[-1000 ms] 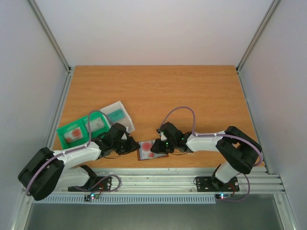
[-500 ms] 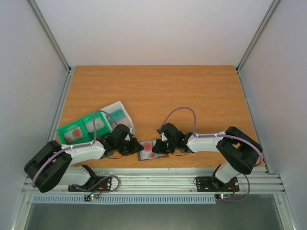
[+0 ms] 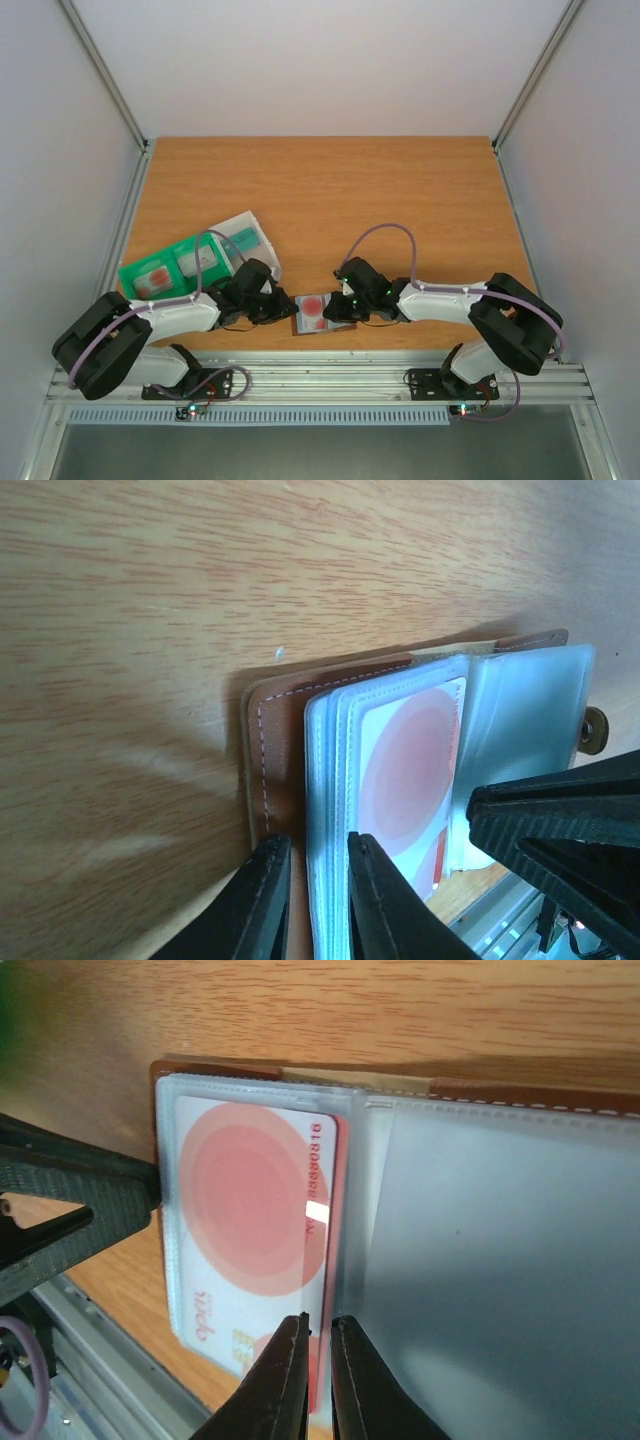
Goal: Take the credit cards out of the card holder
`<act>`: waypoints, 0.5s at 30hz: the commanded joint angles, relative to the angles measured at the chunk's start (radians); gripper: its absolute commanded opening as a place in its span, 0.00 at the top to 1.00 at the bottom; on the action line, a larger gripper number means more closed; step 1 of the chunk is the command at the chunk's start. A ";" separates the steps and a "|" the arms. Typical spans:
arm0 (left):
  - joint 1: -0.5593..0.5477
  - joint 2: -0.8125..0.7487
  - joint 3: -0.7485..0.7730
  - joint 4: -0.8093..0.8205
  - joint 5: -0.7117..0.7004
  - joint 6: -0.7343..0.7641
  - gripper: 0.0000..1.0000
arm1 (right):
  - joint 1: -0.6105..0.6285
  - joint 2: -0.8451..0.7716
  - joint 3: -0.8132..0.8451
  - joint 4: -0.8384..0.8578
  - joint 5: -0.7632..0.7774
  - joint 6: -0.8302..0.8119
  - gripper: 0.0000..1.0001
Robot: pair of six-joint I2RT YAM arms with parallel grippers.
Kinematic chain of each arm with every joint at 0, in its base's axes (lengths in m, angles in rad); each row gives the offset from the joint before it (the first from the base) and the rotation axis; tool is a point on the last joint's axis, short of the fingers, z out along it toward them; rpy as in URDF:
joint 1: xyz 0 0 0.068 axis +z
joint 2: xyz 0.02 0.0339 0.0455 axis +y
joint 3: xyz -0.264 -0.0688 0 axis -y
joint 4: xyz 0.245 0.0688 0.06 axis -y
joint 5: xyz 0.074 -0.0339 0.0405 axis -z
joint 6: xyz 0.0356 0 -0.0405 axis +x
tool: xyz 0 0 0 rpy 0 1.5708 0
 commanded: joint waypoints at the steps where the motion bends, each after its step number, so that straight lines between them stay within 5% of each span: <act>1: -0.007 -0.021 0.032 -0.011 -0.004 0.014 0.82 | 0.006 -0.037 0.013 -0.037 -0.002 0.004 0.90; 9: -0.007 -0.037 0.055 0.016 0.047 0.006 0.78 | 0.006 -0.017 0.022 -0.050 0.003 0.008 0.83; 15: -0.006 0.013 0.054 0.074 0.085 -0.004 0.85 | 0.006 0.004 0.033 -0.045 -0.004 0.009 0.82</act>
